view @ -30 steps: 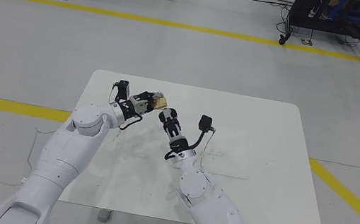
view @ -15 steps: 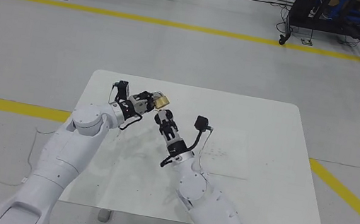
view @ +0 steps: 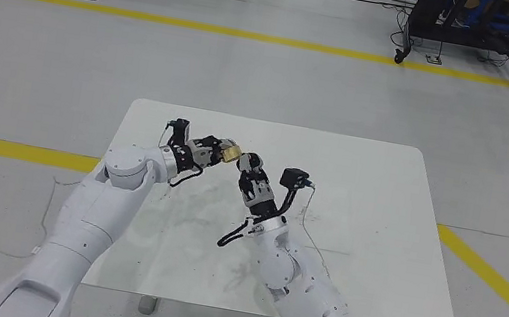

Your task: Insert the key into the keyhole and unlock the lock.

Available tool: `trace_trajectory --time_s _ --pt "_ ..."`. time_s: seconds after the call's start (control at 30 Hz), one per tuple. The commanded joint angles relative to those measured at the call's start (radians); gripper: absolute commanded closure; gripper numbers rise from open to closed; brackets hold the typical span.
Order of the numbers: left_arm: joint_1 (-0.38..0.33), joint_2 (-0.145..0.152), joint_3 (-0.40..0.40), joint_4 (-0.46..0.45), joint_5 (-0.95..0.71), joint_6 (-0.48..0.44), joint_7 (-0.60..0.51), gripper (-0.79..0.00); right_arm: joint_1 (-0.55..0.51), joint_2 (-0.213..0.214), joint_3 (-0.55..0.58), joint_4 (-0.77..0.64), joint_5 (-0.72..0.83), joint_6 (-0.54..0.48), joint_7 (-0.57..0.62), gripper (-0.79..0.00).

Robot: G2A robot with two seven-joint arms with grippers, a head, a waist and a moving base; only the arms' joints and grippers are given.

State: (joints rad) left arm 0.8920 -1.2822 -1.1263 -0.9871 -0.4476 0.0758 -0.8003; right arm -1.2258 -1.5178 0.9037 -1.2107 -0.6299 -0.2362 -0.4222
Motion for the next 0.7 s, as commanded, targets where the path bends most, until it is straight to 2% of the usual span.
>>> trace_trajectory --time_s 0.0,0.2,0.67 --pt "-0.002 0.000 -0.001 0.004 -0.002 -0.003 -0.001 0.000 0.001 -0.002 0.001 0.005 -0.015 0.015 -0.007 0.000" --pt "-0.005 -0.001 0.000 0.011 -0.004 -0.005 -0.007 0.000 0.009 -0.009 -0.001 0.024 -0.050 0.050 -0.015 0.000" --pt "-0.010 -0.001 -0.007 0.022 -0.015 -0.009 -0.007 0.000 0.016 -0.022 -0.002 0.053 -0.050 0.059 0.049 0.000"
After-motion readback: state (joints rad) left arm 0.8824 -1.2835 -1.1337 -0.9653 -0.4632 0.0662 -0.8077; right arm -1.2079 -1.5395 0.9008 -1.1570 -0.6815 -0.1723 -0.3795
